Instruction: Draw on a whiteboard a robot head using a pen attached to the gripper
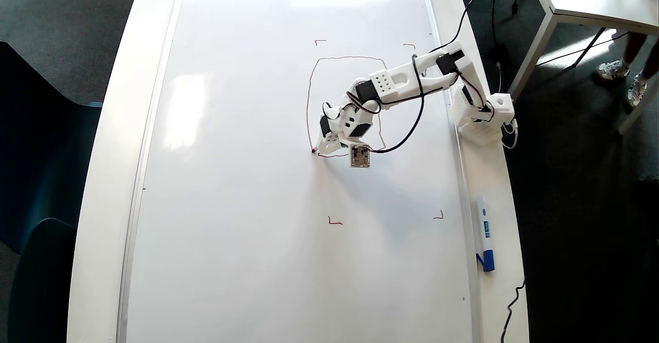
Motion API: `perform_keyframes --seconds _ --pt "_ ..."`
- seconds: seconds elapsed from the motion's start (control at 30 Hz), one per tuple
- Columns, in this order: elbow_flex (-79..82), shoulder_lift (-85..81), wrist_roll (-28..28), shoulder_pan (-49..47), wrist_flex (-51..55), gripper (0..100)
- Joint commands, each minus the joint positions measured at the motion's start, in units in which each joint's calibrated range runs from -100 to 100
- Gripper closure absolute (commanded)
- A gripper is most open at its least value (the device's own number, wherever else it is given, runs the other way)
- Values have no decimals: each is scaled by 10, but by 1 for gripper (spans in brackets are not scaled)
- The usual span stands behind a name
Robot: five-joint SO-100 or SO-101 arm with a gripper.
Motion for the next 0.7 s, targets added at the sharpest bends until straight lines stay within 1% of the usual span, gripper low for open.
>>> perform_keyframes --seconds 0.0,0.37,0.53,0.63,0.67 --pt "-8 -1 -1 -10 -2 99" --pt "-10 -5 -1 -16 4 99" --pt "-7 -73 0 -4 8 99" --pt "2 -92 3 5 36 99" --pt "2 -101 3 12 61 99"
